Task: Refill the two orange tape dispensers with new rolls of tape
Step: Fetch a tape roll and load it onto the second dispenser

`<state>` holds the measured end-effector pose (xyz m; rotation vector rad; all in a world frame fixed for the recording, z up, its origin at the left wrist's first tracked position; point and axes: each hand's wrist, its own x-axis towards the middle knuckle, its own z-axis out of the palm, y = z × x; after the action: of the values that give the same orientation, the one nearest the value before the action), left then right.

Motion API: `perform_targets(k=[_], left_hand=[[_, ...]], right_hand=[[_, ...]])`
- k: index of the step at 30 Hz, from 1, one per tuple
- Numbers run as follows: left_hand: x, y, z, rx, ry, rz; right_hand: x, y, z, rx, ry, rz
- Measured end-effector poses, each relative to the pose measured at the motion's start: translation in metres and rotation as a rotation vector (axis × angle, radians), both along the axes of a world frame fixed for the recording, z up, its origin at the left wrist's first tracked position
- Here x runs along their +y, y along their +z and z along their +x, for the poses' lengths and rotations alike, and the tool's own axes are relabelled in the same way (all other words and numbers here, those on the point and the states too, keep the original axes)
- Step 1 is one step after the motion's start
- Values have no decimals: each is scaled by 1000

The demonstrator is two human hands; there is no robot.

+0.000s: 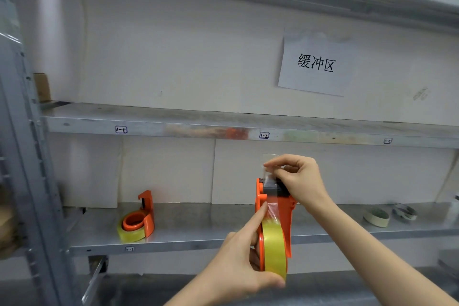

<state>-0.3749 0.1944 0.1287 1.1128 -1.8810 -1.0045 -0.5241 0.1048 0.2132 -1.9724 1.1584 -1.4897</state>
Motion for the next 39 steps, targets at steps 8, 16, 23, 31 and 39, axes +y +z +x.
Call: perform_targets(k=[8, 16, 23, 31, 39], left_hand=[[7, 0, 6, 4, 24, -28], [13, 6, 14, 32, 35, -56], [20, 4, 19, 23, 13, -40], [21, 0, 21, 9, 8, -25], [22, -4, 27, 10, 5, 3]], right_hand=[[-1, -1, 10, -48, 36, 1], [0, 8, 10, -71, 175, 71], [-2, 4, 8, 31, 125, 85], [1, 6, 9, 70, 130, 103], [6, 14, 2, 367, 179, 170]])
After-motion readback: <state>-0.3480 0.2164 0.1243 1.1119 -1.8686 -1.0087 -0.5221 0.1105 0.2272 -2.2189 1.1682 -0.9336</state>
